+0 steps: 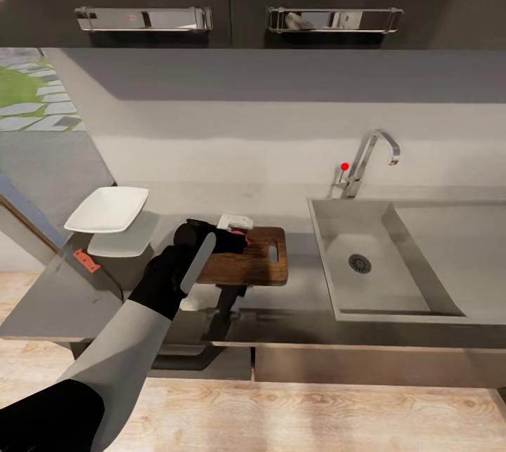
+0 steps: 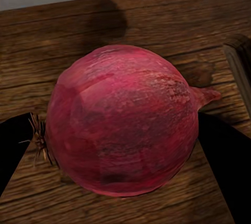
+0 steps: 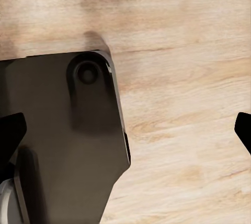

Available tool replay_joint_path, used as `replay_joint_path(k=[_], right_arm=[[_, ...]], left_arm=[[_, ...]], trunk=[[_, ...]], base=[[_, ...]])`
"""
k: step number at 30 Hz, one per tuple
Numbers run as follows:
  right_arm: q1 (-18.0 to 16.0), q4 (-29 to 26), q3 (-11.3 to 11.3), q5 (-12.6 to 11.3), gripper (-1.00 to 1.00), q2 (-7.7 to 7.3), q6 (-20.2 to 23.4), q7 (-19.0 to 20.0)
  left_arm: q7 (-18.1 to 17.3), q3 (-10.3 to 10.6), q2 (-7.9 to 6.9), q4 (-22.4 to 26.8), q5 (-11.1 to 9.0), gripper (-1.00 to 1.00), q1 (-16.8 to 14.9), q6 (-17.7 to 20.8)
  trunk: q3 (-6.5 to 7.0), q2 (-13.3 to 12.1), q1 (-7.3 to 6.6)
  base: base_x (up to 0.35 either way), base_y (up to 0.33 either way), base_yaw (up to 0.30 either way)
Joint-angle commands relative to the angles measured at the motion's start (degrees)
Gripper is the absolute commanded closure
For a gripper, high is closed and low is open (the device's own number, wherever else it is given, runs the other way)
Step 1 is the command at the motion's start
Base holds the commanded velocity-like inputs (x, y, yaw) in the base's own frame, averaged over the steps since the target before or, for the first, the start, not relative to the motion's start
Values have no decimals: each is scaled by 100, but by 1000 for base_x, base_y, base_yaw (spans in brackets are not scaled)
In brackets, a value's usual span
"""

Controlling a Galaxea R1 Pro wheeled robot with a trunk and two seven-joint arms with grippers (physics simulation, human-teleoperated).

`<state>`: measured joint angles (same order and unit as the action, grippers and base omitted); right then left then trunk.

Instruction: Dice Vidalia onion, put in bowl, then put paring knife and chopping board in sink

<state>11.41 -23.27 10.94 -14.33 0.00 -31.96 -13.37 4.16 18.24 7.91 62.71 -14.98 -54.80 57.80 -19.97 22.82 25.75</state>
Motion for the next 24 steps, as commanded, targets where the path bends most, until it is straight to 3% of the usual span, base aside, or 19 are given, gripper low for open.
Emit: replay_joint_path(k=[1, 24], right_arm=[[2, -11, 49, -52, -100, -3, -12, -34], [2, -11, 49, -52, -100, -1, -12, -34]], left_arm=[[41, 5, -3, 4, -49, 100, -6, 21], [41, 5, -9, -4, -49, 100, -5, 21]], trunk=[[-9, 10, 4], [-59, 10, 4]], base=[[11, 0, 0], [1, 0, 0]])
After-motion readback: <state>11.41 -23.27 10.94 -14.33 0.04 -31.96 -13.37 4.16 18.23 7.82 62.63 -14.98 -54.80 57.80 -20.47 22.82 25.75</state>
